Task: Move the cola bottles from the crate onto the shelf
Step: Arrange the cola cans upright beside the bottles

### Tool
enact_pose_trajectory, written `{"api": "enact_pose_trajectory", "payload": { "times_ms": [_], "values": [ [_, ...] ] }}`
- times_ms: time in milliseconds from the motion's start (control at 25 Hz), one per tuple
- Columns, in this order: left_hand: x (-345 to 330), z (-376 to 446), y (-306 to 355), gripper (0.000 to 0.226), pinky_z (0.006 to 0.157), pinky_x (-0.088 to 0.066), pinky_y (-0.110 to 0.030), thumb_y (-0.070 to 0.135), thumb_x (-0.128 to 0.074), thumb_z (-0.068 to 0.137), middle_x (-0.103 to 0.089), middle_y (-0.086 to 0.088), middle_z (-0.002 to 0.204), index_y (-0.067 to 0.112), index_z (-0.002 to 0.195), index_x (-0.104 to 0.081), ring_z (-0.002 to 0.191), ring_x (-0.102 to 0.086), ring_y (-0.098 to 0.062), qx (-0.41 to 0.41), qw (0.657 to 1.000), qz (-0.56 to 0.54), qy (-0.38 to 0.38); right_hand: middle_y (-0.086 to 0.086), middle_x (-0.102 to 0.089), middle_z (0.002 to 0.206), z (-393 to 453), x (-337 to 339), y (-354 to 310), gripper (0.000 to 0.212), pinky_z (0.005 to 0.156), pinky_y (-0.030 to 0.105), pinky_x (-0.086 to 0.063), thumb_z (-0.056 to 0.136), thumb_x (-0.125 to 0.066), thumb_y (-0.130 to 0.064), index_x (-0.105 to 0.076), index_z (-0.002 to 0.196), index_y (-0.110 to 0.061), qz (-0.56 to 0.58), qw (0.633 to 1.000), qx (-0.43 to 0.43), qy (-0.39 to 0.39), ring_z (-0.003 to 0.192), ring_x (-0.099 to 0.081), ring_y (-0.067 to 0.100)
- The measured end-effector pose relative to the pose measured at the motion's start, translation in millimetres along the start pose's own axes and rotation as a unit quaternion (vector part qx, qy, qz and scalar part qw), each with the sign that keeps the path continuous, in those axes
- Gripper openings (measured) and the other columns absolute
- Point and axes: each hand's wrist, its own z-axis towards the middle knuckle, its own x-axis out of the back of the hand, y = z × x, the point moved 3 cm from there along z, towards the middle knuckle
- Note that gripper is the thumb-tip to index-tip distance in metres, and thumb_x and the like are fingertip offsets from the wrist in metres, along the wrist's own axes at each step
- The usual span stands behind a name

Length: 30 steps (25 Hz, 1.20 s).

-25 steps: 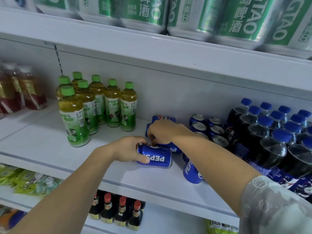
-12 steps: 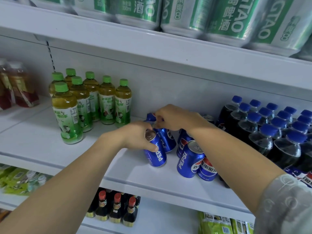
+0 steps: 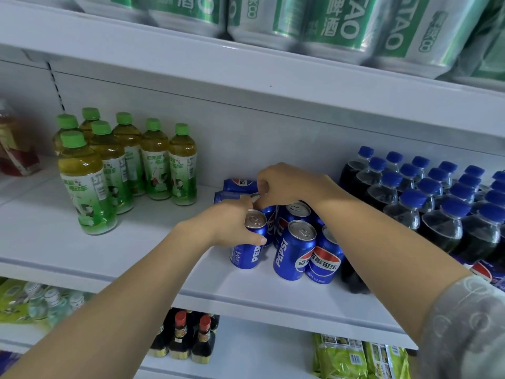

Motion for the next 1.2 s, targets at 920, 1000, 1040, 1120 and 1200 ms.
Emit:
{"api": "enact_pose_trajectory", "payload": {
  "times_ms": [920, 1000, 1040, 1120, 1200],
  "values": [
    [-15, 1, 15, 0.064, 0.074, -0.050, -0.026, 0.058, -0.082, 0.069, -0.057, 0.011, 0.103, 0.031, 0.108, -0.039, 0.097, -0.060, -0.015, 0.010, 0.996, -0.082, 0.024, -0.007, -0.068, 0.117, 0, -6, 15, 0.041, 0.088, 0.033, -0.050, 0.087, -0.070, -0.051, -0.069, 0.123, -0.031, 0.017, 0.998, -0.002, -0.057, 0.102, -0.061, 0.018],
    [-15, 2, 15, 0.064, 0.073, -0.051, -0.026, 0.059, -0.082, 0.069, -0.057, 0.010, 0.103, 0.031, 0.107, -0.039, 0.096, -0.061, -0.015, 0.018, 0.996, -0.082, 0.023, -0.007, -0.068, 0.118, 2, -6, 15, 0.042, 0.090, 0.034, -0.050, 0.086, -0.071, -0.050, -0.069, 0.124, -0.031, 0.010, 0.998, -0.003, -0.062, 0.104, -0.062, 0.018],
    [-16, 2, 15, 0.065, 0.072, -0.050, -0.026, 0.059, -0.082, 0.069, -0.057, 0.010, 0.103, 0.030, 0.107, -0.039, 0.096, -0.061, -0.015, 0.021, 0.996, -0.081, 0.020, -0.007, -0.067, 0.118, 3, -6, 15, 0.043, 0.090, 0.034, -0.049, 0.086, -0.072, -0.050, -0.069, 0.125, -0.030, 0.007, 0.998, -0.004, -0.066, 0.105, -0.061, 0.018],
    [-16, 2, 16, 0.064, 0.069, -0.048, -0.025, 0.061, -0.081, 0.070, -0.058, 0.011, 0.102, 0.029, 0.108, -0.039, 0.094, -0.061, -0.013, 0.029, 0.996, -0.080, 0.007, -0.007, -0.067, 0.119, 4, -5, 15, 0.045, 0.090, 0.033, -0.048, 0.086, -0.072, -0.051, -0.068, 0.126, -0.031, 0.001, 0.997, -0.005, -0.077, 0.105, -0.061, 0.018],
    [-13, 2, 13, 0.063, 0.064, -0.046, -0.024, 0.069, -0.074, 0.072, -0.060, 0.011, 0.097, 0.027, 0.106, -0.042, 0.087, -0.060, -0.008, 0.041, 0.996, -0.076, -0.003, -0.009, -0.068, 0.115, 5, -3, 17, 0.043, 0.087, 0.033, -0.049, 0.086, -0.071, -0.054, -0.068, 0.123, -0.032, 0.006, 0.996, -0.003, -0.090, 0.101, -0.062, 0.015]
  ]
}}
